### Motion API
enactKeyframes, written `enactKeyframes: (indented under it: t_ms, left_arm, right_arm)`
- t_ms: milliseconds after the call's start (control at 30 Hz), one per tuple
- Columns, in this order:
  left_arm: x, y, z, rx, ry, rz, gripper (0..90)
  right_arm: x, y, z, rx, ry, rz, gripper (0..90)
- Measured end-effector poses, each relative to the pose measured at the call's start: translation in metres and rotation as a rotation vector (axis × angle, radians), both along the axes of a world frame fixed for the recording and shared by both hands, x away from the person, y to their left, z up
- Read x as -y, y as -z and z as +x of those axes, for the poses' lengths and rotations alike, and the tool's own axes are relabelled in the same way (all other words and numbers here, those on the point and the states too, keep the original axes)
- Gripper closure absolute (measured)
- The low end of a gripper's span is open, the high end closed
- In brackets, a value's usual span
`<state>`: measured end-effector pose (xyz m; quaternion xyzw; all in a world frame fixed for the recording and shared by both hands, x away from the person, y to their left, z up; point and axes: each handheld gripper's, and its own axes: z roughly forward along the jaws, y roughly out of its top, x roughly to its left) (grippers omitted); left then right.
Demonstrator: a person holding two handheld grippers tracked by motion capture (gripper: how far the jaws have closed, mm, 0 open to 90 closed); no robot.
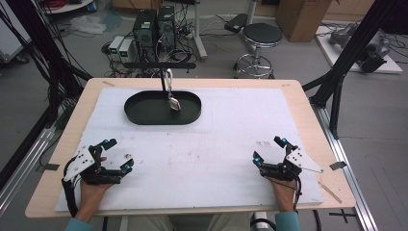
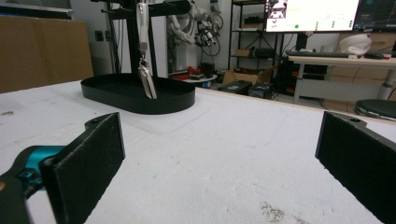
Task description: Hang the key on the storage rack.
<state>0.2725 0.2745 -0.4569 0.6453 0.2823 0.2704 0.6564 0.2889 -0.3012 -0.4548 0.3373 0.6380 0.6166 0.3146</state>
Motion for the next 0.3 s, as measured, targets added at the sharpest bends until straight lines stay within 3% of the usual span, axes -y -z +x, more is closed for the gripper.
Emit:
enactKeyframes:
  t_ms: [167, 300]
  left_arm:
    - [-0.002, 0.0004, 0.0003, -0.006, -0.005, -0.021, 1.7]
    - [-0.0028, 0.0008, -0.0007, 0.005, 0.0, -0.021, 1.7]
  right_arm:
    - [0.0005, 0.0009, 0.0001, -0.013, -0.013, 0.007, 0.7]
    - [-0.0015, 0.0013, -0.0006, 0.017, -0.023, -0.027, 0.7]
